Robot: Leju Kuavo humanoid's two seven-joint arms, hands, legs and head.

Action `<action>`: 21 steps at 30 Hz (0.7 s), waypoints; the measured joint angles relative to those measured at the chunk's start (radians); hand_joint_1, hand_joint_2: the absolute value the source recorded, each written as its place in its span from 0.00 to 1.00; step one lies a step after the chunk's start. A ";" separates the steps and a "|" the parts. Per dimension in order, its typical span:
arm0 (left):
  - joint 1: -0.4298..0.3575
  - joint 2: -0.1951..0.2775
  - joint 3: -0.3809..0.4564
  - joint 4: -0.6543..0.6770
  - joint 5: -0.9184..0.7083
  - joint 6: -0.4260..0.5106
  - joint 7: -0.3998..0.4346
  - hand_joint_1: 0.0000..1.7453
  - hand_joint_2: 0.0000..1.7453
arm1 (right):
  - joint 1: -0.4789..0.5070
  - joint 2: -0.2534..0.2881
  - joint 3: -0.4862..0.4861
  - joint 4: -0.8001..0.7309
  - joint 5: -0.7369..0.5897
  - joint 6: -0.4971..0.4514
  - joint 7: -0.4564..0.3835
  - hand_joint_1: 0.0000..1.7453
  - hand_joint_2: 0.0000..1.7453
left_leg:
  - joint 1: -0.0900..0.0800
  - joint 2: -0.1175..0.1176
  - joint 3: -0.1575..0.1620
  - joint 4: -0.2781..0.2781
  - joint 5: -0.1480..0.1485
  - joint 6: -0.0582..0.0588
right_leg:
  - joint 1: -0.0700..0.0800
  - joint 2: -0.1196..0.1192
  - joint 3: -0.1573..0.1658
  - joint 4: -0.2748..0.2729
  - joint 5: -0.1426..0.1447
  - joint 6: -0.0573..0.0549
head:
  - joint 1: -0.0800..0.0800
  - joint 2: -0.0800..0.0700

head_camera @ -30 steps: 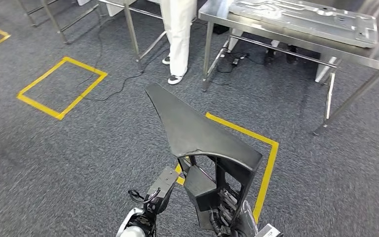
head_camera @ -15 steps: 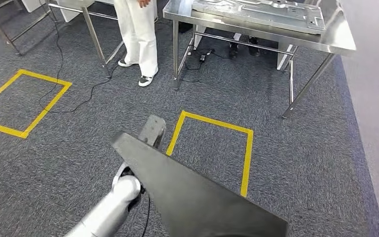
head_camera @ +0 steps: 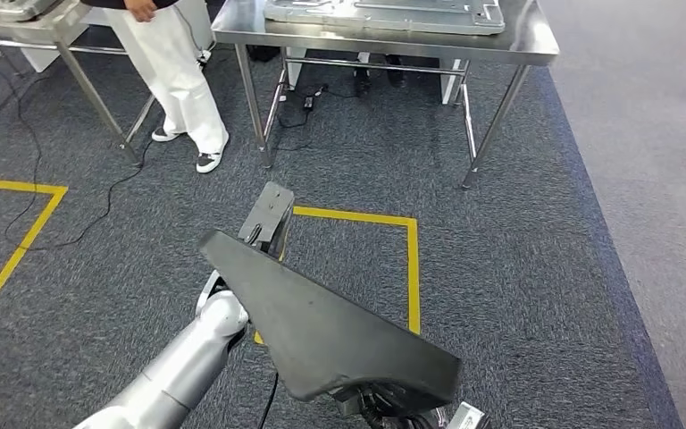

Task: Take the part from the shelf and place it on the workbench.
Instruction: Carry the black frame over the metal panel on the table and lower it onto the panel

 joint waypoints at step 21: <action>0.404 0.173 0.702 0.695 -0.145 -0.191 -0.624 0.00 0.00 | 0.167 0.077 -0.207 -0.167 0.134 0.039 0.091 1.00 1.00 | 0.010 0.104 0.169 -0.247 0.044 0.010 | 0.008 -0.121 -0.016 0.024 -0.012 0.027 | 0.002 0.000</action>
